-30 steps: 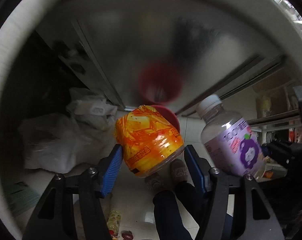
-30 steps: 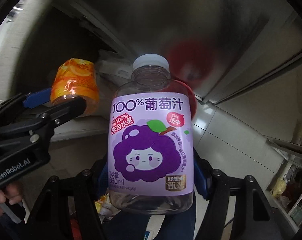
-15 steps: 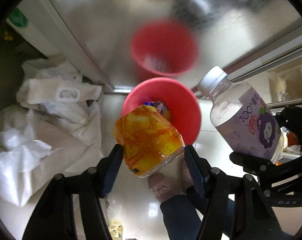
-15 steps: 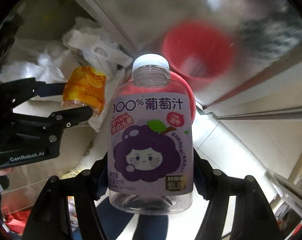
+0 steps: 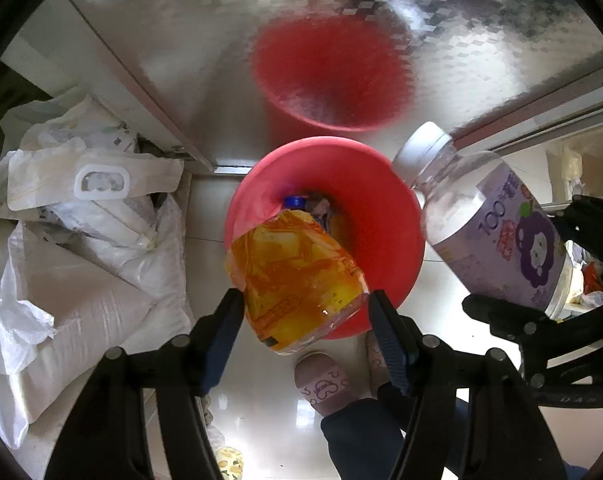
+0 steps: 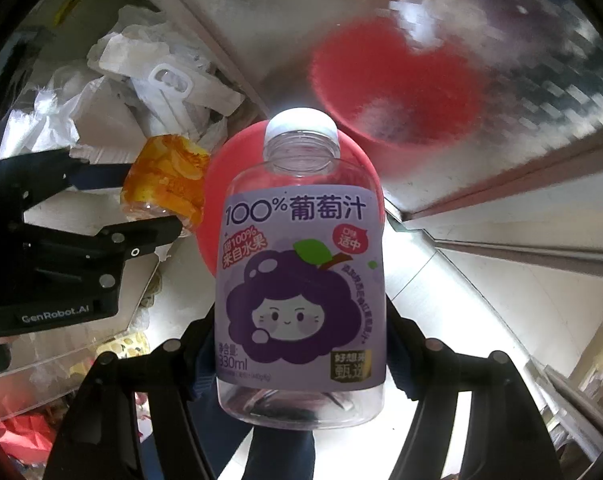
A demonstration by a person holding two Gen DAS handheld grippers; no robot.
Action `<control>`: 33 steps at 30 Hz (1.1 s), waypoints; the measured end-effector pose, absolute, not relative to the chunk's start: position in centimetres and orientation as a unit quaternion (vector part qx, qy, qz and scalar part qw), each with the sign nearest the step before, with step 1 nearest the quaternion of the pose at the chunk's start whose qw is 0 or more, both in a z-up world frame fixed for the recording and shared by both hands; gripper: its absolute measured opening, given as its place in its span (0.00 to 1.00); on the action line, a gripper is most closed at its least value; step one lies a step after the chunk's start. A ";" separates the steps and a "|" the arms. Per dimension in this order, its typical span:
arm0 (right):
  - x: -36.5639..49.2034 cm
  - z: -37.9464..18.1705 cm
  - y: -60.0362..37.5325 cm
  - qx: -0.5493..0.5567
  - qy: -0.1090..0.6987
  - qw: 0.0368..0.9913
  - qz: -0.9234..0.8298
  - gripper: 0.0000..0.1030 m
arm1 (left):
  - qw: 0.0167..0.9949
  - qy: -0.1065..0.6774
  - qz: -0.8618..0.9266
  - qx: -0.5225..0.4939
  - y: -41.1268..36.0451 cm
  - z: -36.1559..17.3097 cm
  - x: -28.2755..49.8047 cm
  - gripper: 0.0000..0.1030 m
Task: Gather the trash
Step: 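Open both tools to drop the jar and bottle into the red bin, then raise both tools back up over the counter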
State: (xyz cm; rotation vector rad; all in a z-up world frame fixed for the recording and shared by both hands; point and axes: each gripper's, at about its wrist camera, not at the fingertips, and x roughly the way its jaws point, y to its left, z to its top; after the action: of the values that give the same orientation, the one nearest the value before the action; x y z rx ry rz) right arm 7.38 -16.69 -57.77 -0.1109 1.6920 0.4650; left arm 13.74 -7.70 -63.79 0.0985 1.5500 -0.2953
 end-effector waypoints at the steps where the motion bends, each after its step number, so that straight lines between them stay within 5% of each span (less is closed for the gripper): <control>1: 7.4 -57.9 -16.6 -0.054 0.742 0.636 0.205 0.65 | 0.704 0.696 -0.134 0.045 -7.8 -63.7 13.8 0.61; 9: 7.9 -58.4 -15.7 -0.067 0.734 0.639 0.222 0.65 | 0.703 0.695 -0.136 0.056 -8.0 -63.7 14.0 0.81; 18: 7.0 -56.0 -16.6 -0.077 0.726 0.648 0.214 0.65 | 0.705 0.693 -0.134 0.071 -7.8 -60.8 13.0 0.88; 25: 5.9 -48.7 -17.2 -0.076 0.706 0.675 0.202 0.65 | 0.720 0.681 -0.124 0.050 -6.9 -52.6 11.5 1.00; 33: 4.6 -37.1 -17.9 -0.057 0.675 0.711 0.188 0.66 | 0.744 0.657 -0.113 0.051 -6.6 -40.7 8.9 1.00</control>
State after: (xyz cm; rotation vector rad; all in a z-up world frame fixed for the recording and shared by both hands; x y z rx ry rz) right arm 4.58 -17.91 -37.05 -0.1265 1.4976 0.4177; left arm 8.95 -6.55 -40.71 0.1121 1.4387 -0.2474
